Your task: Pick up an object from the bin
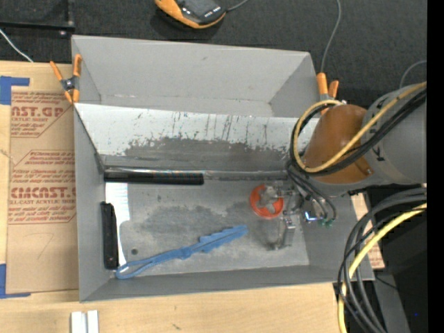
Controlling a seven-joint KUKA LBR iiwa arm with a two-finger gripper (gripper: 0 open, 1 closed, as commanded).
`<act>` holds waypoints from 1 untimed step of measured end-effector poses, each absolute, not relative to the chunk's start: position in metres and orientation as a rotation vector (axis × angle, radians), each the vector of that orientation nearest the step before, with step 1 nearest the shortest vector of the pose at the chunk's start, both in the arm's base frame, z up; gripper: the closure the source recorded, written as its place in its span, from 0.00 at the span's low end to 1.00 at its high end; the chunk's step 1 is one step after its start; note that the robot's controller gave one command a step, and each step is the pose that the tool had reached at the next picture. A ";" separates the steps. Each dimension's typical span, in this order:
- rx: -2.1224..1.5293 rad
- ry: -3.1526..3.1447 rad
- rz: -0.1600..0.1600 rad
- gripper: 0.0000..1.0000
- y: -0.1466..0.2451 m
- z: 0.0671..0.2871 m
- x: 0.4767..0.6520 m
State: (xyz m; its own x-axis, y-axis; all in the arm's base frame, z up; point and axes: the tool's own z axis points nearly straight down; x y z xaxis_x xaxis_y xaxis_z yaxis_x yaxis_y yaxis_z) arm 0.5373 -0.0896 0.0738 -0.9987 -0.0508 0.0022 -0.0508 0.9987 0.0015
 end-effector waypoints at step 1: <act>-0.333 -3.126 0.000 0.00 -0.049 0.071 0.558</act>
Offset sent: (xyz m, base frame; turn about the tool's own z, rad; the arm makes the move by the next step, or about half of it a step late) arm 0.0428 0.0146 -0.0038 0.2416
